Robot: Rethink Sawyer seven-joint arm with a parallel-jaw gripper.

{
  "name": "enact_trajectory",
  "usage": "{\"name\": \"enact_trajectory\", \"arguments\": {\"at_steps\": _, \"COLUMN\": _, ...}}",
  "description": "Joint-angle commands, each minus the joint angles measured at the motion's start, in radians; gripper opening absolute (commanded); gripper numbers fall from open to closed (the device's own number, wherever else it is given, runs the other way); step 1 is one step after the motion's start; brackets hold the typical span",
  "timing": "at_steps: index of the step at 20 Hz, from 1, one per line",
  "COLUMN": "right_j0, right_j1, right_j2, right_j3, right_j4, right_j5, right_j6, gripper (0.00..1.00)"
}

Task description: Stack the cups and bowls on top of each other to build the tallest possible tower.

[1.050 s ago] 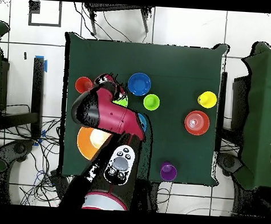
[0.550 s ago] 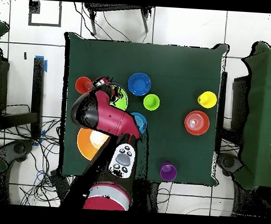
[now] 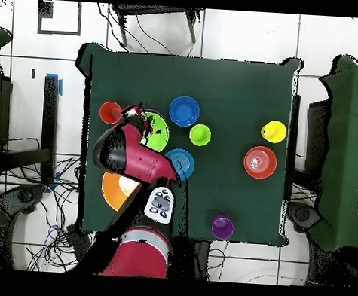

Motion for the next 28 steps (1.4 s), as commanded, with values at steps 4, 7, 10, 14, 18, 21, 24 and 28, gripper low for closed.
{"name": "enact_trajectory", "arguments": {"at_steps": 4, "right_j0": -0.029, "right_j1": 0.064, "right_j2": 0.137, "right_j3": 0.042, "right_j4": 0.028, "right_j5": 0.001, "right_j6": 0.241, "gripper": 1.00}}
{"name": "enact_trajectory", "arguments": {"at_steps": 7, "right_j0": -0.031, "right_j1": 0.072, "right_j2": 0.147, "right_j3": 0.063, "right_j4": 0.019, "right_j5": -0.008, "right_j6": 0.262, "gripper": 1.00}}
{"name": "enact_trajectory", "arguments": {"at_steps": 10, "right_j0": -0.045, "right_j1": 0.070, "right_j2": 0.169, "right_j3": 0.087, "right_j4": 0.015, "right_j5": 0.018, "right_j6": 0.272, "gripper": 1.00}}
{"name": "enact_trajectory", "arguments": {"at_steps": 14, "right_j0": -0.078, "right_j1": 0.074, "right_j2": 0.214, "right_j3": 0.102, "right_j4": 0.015, "right_j5": 0.034, "right_j6": 0.281, "gripper": 1.00}}
{"name": "enact_trajectory", "arguments": {"at_steps": 18, "right_j0": -0.125, "right_j1": 0.109, "right_j2": 0.268, "right_j3": 0.096, "right_j4": -0.009, "right_j5": 0.017, "right_j6": 0.274, "gripper": 1.00}}
{"name": "enact_trajectory", "arguments": {"at_steps": 21, "right_j0": -0.170, "right_j1": 0.134, "right_j2": 0.314, "right_j3": 0.096, "right_j4": -0.038, "right_j5": -0.006, "right_j6": 0.269, "gripper": 1.00}}
{"name": "enact_trajectory", "arguments": {"at_steps": 24, "right_j0": -0.184, "right_j1": 0.147, "right_j2": 0.331, "right_j3": 0.092, "right_j4": -0.043, "right_j5": -0.031, "right_j6": 0.270, "gripper": 1.00}}
{"name": "enact_trajectory", "arguments": {"at_steps": 28, "right_j0": -0.207, "right_j1": 0.160, "right_j2": 0.357, "right_j3": 0.085, "right_j4": -0.053, "right_j5": -0.053, "right_j6": 0.270, "gripper": 1.00}}
